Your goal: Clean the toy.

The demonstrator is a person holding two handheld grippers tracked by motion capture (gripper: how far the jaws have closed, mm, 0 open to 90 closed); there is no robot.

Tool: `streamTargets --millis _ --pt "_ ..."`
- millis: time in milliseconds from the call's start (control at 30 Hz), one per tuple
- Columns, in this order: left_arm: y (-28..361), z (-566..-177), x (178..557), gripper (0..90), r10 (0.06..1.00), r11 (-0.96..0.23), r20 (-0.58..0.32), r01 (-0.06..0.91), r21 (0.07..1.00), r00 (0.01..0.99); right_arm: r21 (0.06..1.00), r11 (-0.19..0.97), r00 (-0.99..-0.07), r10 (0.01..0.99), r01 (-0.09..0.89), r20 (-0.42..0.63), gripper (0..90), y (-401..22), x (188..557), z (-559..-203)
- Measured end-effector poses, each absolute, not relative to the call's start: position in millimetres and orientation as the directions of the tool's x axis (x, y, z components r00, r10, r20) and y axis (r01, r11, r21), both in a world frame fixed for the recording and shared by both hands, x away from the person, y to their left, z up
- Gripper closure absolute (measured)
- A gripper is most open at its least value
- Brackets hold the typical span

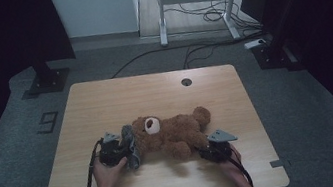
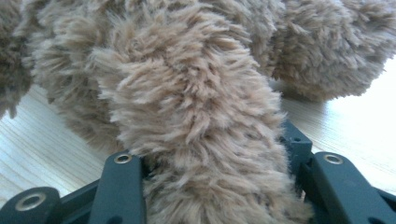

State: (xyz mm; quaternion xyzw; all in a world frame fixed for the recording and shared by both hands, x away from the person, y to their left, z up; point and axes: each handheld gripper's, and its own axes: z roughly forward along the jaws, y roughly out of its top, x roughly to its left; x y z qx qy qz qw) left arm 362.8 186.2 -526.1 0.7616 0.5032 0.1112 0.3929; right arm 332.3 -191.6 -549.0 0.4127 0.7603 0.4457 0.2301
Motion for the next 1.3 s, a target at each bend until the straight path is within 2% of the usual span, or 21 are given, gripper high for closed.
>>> streamTargets --millis 200,500,700,900,967,1100,1300 --pt "194 -516 357 79.2 0.858 -0.177 -0.213 0.659 0.731 0.467 0.869 0.261 -0.546 0.838 0.42 0.012 47.7 -192 332 -549" --pt "215 -491 327 79.2 0.876 -0.163 -0.168 0.605 0.78 0.453 0.873 0.255 -0.528 0.849 0.416 0.003 41.4 -196 330 -548" --pt "240 -492 315 79.0 0.914 -0.147 -0.132 0.615 0.775 0.384 0.882 0.242 -0.523 0.852 0.405 0.006 35.2 -198 327 -547" --pt "282 -490 307 78.4 0.958 -0.134 -0.078 0.672 0.728 0.276 0.885 0.234 -0.524 0.852 0.403 0.013 33.8 -200 327 -548" --pt "292 -494 309 77.4 0.959 -0.136 -0.091 0.718 0.683 0.267 0.884 0.23 -0.523 0.852 0.407 0.019 33.7 -200 327 -548" --pt "303 -505 312 74.9 0.954 -0.128 -0.126 0.749 0.65 0.273 0.884 0.227 -0.522 0.853 0.408 0.022 33.4 -200 326 -548" --pt "304 -515 317 63.6 0.932 -0.115 -0.196 0.764 0.635 0.304 0.886 0.227 -0.523 0.852 0.405 0.021 33.1 -200 326 -548"
